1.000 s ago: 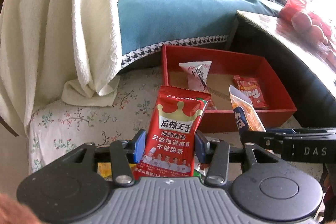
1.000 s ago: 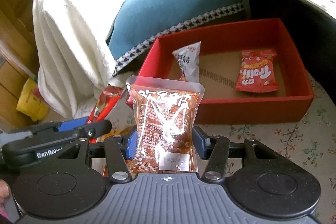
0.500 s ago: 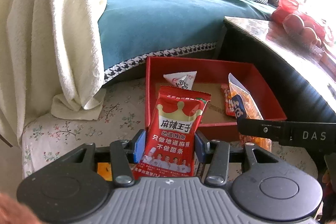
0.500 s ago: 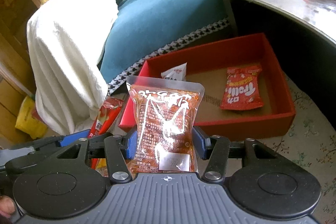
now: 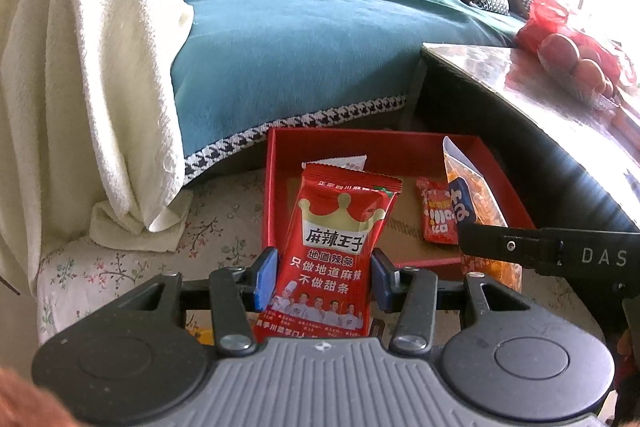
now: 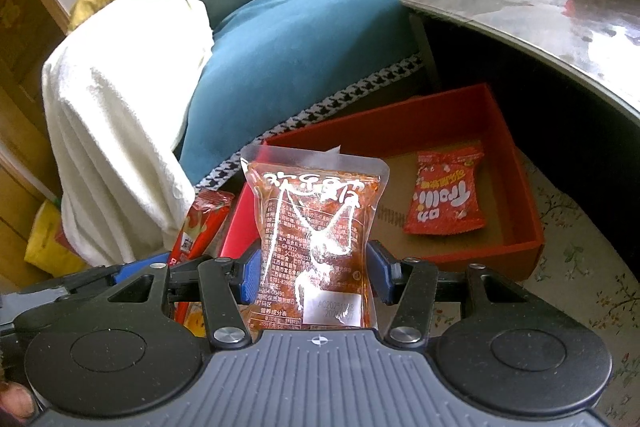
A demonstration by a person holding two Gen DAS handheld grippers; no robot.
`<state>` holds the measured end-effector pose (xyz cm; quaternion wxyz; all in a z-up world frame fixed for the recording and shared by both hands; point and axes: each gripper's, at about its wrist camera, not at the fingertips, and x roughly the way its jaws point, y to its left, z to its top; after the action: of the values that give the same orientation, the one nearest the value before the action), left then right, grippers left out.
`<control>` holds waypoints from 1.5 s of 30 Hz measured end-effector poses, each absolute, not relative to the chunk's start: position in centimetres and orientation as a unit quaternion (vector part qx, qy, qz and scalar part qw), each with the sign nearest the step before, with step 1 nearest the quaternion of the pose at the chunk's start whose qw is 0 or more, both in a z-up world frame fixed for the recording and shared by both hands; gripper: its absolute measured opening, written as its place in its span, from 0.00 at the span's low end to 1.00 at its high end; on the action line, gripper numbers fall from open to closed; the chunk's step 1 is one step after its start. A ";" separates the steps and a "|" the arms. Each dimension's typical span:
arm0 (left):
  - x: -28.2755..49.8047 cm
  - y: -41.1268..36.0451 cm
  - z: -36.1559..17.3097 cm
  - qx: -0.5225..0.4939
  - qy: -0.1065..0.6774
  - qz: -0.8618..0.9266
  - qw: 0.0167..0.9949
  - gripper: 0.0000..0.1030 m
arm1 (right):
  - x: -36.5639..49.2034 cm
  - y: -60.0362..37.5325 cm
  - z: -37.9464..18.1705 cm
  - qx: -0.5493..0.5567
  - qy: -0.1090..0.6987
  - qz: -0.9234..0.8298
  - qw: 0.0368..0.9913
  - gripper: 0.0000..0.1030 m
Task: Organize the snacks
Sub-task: 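Lift both held packets and carry them over the red box, then lower both packets into the red box and open both grippers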
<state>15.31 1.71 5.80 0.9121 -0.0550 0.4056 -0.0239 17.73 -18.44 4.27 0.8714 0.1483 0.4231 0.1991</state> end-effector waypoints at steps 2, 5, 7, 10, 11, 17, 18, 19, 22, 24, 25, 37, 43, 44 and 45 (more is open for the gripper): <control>15.5 1.4 5.9 -0.049 0.403 -0.023 0.914 0.40 | 17.9 -18.5 4.4 0.148 0.421 0.197 0.873 0.59; 15.8 1.1 6.0 -0.045 0.400 -0.022 0.915 0.40 | 18.2 -18.7 4.6 0.147 0.417 0.192 0.876 0.59; 16.2 1.0 6.1 -0.044 0.398 -0.020 0.916 0.40 | 18.5 -18.8 4.8 0.143 0.414 0.189 0.879 0.59; 16.8 0.9 6.3 -0.046 0.393 -0.016 0.918 0.40 | 19.1 -19.1 5.0 0.143 0.408 0.181 0.883 0.59; 17.1 0.9 6.3 -0.046 0.392 -0.015 0.919 0.40 | 19.4 -19.3 5.1 0.145 0.407 0.179 0.884 0.59; 19.0 1.1 6.0 -0.047 0.391 -0.002 0.919 0.40 | 21.3 -19.8 4.9 0.147 0.405 0.161 0.888 0.59; 19.3 1.1 6.0 -0.048 0.391 -0.002 0.919 0.40 | 21.7 -19.8 4.8 0.147 0.406 0.159 0.888 0.59; 19.7 1.0 6.0 -0.049 0.391 -0.003 0.919 0.40 | 22.2 -19.8 4.7 0.148 0.407 0.155 0.888 0.59; 20.8 0.7 5.7 -0.049 0.392 -0.005 0.918 0.40 | 23.2 -19.7 4.2 0.144 0.412 0.148 0.887 0.59; 21.6 0.5 5.4 -0.050 0.397 -0.005 0.917 0.40 | 24.1 -19.5 3.8 0.141 0.417 0.145 0.886 0.59; 22.0 0.4 5.2 -0.050 0.400 -0.005 0.915 0.40 | 24.4 -19.4 3.6 0.139 0.420 0.144 0.885 0.59; 24.9 -0.7 1.1 -0.033 0.438 0.009 0.898 0.40 | 27.6 -18.1 0.6 0.121 0.452 0.129 0.874 0.59; 25.4 -0.9 -0.3 -0.026 0.453 0.009 0.891 0.41 | 28.2 -17.5 -0.8 0.106 0.470 0.121 0.868 0.60; 25.5 -0.9 -0.5 -0.024 0.456 0.007 0.890 0.41 | 28.2 -17.4 -0.9 0.104 0.471 0.120 0.868 0.60; 25.5 -0.9 -0.6 -0.024 0.457 0.007 0.889 0.41 | 28.2 -17.4 -1.0 0.102 0.472 0.119 0.868 0.60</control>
<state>25.51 -0.93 -0.60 0.8889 -0.0240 0.4575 0.0069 28.25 -17.38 -0.97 0.8679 0.1016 0.4716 0.1188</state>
